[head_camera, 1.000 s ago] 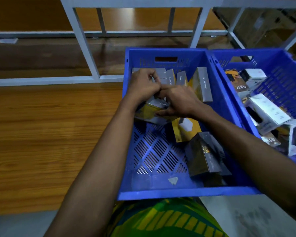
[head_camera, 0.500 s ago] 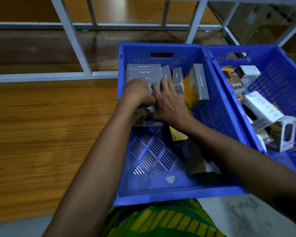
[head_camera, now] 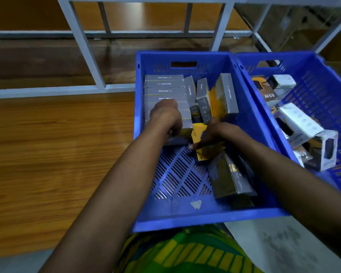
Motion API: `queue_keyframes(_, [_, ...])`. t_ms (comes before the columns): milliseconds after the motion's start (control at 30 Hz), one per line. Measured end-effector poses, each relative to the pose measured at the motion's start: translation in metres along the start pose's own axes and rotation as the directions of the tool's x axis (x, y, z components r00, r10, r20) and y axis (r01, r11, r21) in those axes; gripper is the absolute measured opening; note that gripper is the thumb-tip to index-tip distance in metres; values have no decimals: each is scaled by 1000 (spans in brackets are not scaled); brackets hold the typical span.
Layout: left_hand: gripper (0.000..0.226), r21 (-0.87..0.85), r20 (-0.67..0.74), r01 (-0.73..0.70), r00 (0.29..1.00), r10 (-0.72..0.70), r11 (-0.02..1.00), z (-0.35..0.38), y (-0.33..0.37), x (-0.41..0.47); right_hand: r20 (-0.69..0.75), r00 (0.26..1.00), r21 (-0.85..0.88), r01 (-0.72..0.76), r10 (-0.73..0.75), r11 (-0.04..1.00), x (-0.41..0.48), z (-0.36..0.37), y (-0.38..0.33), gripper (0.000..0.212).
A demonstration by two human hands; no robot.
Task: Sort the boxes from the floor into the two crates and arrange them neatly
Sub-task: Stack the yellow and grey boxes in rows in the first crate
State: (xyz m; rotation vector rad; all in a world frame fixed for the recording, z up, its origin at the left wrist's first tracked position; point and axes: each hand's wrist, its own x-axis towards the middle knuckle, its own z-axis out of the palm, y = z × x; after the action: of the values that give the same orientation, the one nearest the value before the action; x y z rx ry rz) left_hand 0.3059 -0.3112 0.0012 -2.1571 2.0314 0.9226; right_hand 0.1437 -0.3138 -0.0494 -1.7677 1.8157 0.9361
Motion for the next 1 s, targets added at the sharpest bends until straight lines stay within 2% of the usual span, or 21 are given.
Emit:
queue_keyframes(67, [26, -9, -18, 18, 1000, -18, 1000, 3, -2, 2, -27, 998, 152, -50, 55, 987, 8, 11, -4, 152])
queue_keyframes(167, [21, -39, -12, 35, 999, -35, 999, 4, -6, 5, -79, 994, 259, -50, 73, 965, 6, 15, -6, 151])
queue_keyframes(300, [22, -31, -9, 40, 999, -40, 999, 5, -8, 7, -86, 993, 390, -38, 77, 920, -7, 0, -4, 132])
queue_keyframes(433, [23, -5, -16, 24, 1000, -24, 1000, 4, -7, 6, -37, 998, 450, 61, -50, 891, -29, -24, 21, 110])
queue_keyframes(533, [20, -19, 4, 23, 1000, -22, 1000, 4, -6, 6, 31, 985, 553, 126, -172, 823, -54, -44, 49, 86])
queue_keyframes(600, [20, -88, 54, 24, 998, -19, 996, 1, -8, 3, -10, 960, 672, 213, -279, 710, -73, -58, 71, 88])
queue_keyframes(633, [18, -155, 87, 31, 996, -18, 988, -3, -9, 2, -68, 940, 753, 269, -336, 601, -82, -63, 80, 85])
queue_keyframes(700, [19, -351, 175, 62, 984, 1, 934, -12, -15, -1, -217, 860, 888, 370, -462, 271, -91, -67, 91, 69])
queue_keyframes(767, [23, -594, 209, 37, 972, 110, 804, -20, -16, -9, -359, 759, 907, 420, -543, -12, -88, -66, 89, 63])
queue_keyframes(800, [29, -724, 180, -14, 961, 208, 690, -23, -17, -12, -414, 730, 897, 430, -544, -104, -84, -64, 83, 76])
queue_keyframes(867, [48, -899, 64, -116, 919, 390, 423, -29, -18, -16, -457, 730, 886, 425, -507, -186, -75, -62, 65, 111])
queue_keyframes(900, [57, -912, 12, -167, 902, 431, 375, -33, -18, -20, -460, 742, 886, 420, -488, -197, -72, -60, 56, 122])
queue_keyframes(933, [64, -890, -40, -233, 895, 444, 391, -37, -19, -23, -462, 750, 886, 413, -473, -209, -68, -60, 48, 125])
queue_keyframes(1000, [69, -805, -140, -362, 886, 442, 470, -45, -19, -29, -456, 779, 890, 396, -430, -226, -64, -57, 37, 116])
